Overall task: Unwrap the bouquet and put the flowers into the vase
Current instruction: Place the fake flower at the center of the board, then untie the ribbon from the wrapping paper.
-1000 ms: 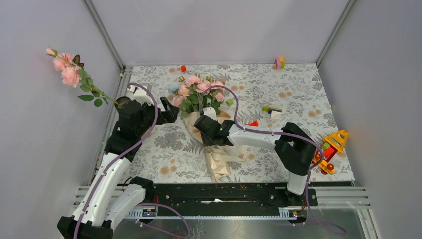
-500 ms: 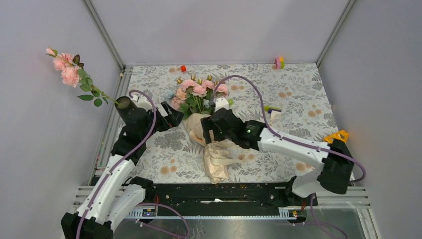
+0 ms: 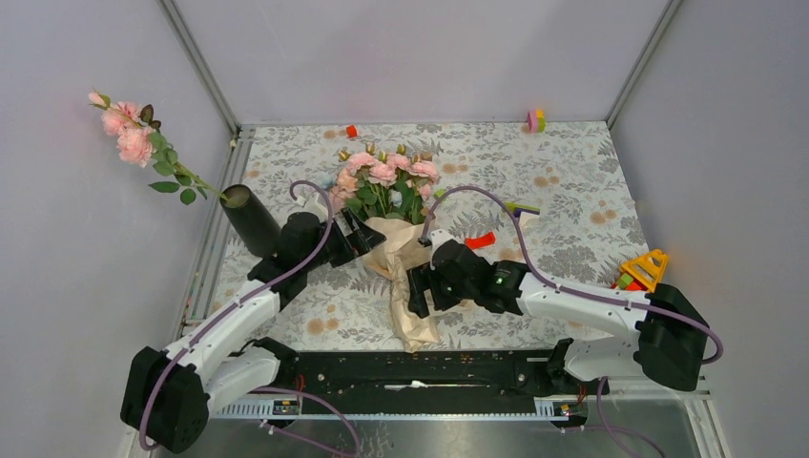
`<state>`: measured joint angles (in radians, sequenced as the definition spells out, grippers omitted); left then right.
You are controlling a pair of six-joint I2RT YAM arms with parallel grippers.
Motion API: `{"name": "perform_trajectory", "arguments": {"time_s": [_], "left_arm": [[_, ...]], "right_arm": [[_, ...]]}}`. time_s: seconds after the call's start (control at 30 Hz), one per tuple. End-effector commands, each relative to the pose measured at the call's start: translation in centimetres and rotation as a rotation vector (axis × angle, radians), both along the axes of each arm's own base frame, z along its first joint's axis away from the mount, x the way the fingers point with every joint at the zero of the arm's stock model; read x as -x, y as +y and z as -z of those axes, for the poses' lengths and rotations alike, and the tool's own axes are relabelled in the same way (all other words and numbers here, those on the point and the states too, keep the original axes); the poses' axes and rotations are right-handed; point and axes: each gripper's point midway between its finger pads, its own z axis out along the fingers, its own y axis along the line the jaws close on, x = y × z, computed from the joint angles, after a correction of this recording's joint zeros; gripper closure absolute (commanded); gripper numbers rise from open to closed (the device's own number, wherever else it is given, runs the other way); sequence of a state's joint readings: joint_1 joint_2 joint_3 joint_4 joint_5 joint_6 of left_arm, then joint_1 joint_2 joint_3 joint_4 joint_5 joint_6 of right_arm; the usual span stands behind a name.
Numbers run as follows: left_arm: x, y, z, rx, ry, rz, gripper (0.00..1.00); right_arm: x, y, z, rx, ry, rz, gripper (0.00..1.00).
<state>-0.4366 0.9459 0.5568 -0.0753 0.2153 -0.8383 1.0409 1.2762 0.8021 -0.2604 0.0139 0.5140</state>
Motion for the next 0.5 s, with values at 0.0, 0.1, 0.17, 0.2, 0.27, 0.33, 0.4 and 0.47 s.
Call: {"name": "perform_trajectory", "arguments": {"time_s": [0.0,0.1,0.17,0.2,0.27,0.33,0.4,0.47], "left_arm": [[-2.1,-1.2,-0.8,0.048,-0.059,-0.006,0.11],[-2.6,-2.1,0.2,0.063,-0.029,0.021,0.2],[-2.9,-2.5,1.0,0.057,-0.012,0.031,0.22],[-3.1,-2.5,1.5,0.047,-0.003,0.03,0.25],[-3.4,-2.5,2.6,0.014,0.011,0.028,0.31],[-3.8,-2.5,3.7,-0.014,0.03,0.024,0.36],[-4.1,-2.8,4.3,-0.016,0.035,0.029,0.42],[-4.7,-3.3,4.6,-0.007,0.028,0.041,0.49]], "right_arm": [[0.3,2.4,-0.8,-0.114,0.023,-0.016,0.15],[-0.1,2.4,-0.4,-0.093,0.014,-0.007,0.18],[-0.4,2.5,0.1,-0.076,0.016,-0.001,0.21],[-0.5,2.6,0.3,-0.068,0.018,0.0,0.23],[-0.7,2.7,0.8,-0.05,0.019,0.006,0.26],[-1.0,2.9,1.1,-0.036,0.022,0.007,0.32],[-1.1,3.1,1.6,-0.021,0.029,0.006,0.41],[-1.9,3.0,2.0,0.003,0.007,0.032,0.46]]}}
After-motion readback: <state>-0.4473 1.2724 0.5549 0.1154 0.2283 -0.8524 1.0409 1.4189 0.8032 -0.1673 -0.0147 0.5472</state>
